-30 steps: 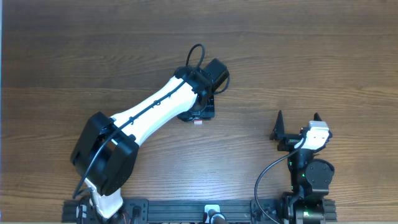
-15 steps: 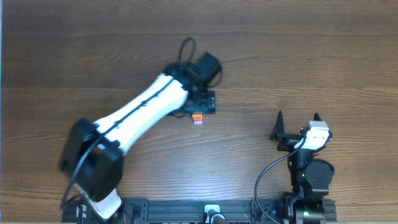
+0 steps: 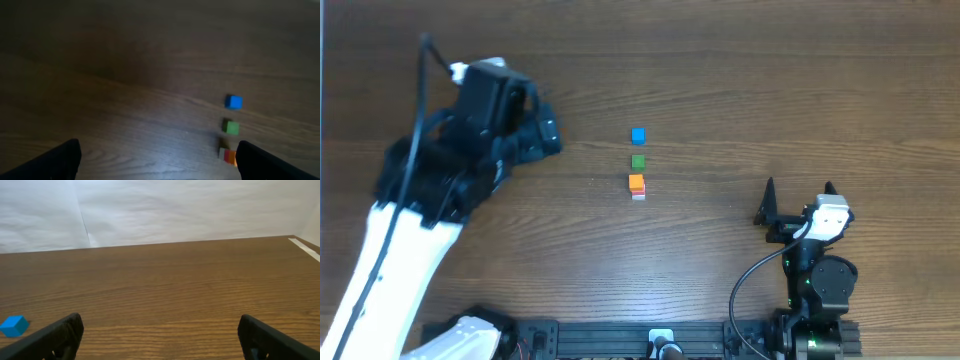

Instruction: Stack Cubes

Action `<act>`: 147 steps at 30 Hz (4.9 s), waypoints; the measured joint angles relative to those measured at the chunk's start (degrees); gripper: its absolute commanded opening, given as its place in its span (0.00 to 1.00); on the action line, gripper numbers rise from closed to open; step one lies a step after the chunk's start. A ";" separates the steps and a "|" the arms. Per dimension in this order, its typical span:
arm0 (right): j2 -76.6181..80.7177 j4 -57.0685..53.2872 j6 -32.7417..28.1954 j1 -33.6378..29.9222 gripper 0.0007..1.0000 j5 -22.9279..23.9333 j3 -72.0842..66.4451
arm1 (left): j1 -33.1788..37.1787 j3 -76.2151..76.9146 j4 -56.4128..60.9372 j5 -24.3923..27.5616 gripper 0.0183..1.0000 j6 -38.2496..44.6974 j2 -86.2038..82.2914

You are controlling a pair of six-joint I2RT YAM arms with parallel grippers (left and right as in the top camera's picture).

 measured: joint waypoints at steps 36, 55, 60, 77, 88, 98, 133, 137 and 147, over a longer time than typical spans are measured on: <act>0.00 0.00 0.04 0.00 0.99 0.00 0.00 | 20.41 -45.46 33.31 26.97 1.00 32.11 -55.41; 0.22 0.00 0.02 0.00 0.99 0.00 0.00 | 20.55 -74.55 62.42 28.87 1.00 32.30 -68.32; 0.22 0.00 0.00 0.00 0.99 0.00 0.00 | 20.85 -77.66 63.06 28.87 1.00 32.30 -69.35; 0.22 0.00 0.02 0.00 0.99 -0.02 0.00 | 20.85 -83.30 64.00 28.89 1.00 32.30 -70.51; 0.24 0.00 0.02 0.00 0.99 -0.02 0.00 | 20.85 -83.30 64.00 28.89 1.00 32.30 -70.51; 0.48 11.23 3.28 -0.02 0.99 -8.24 0.00 | 20.85 -83.30 64.00 28.89 1.00 32.30 -70.55; 66.64 -29.35 1.49 34.75 0.99 5.81 72.96 | 20.85 -83.41 64.17 29.09 1.00 32.30 -70.66; 75.38 -30.32 3.34 39.56 0.99 8.87 75.45 | 20.85 -83.41 64.15 29.09 1.00 32.30 -70.69; 92.65 -34.07 15.80 43.25 0.99 8.46 77.61 | 20.85 -83.41 64.15 29.09 1.00 32.30 -70.71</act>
